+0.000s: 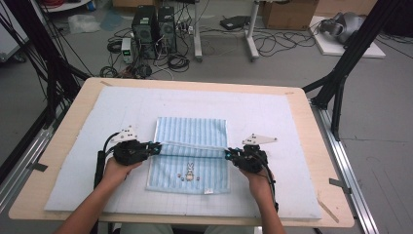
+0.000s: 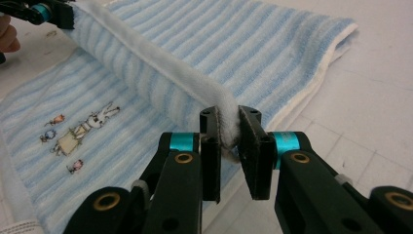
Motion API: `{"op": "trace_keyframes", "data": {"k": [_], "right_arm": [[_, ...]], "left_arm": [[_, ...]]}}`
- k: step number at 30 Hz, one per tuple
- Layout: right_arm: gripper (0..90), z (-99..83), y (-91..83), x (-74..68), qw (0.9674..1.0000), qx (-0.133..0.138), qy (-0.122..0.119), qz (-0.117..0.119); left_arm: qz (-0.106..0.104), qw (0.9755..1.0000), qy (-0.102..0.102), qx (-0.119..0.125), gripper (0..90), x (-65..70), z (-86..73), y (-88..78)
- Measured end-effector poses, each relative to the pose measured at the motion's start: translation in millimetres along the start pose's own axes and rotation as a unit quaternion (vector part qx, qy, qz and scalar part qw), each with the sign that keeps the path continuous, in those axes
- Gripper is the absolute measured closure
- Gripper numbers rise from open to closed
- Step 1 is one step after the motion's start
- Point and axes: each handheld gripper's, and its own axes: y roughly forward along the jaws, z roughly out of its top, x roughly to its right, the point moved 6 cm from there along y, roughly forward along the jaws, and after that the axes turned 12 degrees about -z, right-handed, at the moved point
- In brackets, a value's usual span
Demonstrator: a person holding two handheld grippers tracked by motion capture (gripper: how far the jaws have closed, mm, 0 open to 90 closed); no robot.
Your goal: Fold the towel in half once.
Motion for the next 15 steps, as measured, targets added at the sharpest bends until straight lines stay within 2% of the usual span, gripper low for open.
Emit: {"op": "trace_keyframes", "data": {"k": [8, 15], "right_arm": [[79.8, -4.7, -14.9, -12.0, 0.9999, 0.009, -0.009, 0.006], [79.7, -15.9, -29.7, -22.2, 0.9998, 0.011, -0.01, 0.008]], "left_arm": [[-0.006, 1.0, 0.003, 0.007, 80.6, 16.9, -5.0, -12.6], [-0.006, 0.9999, 0.009, 0.001, 80.2, 36.3, -17.2, -18.9]]}}
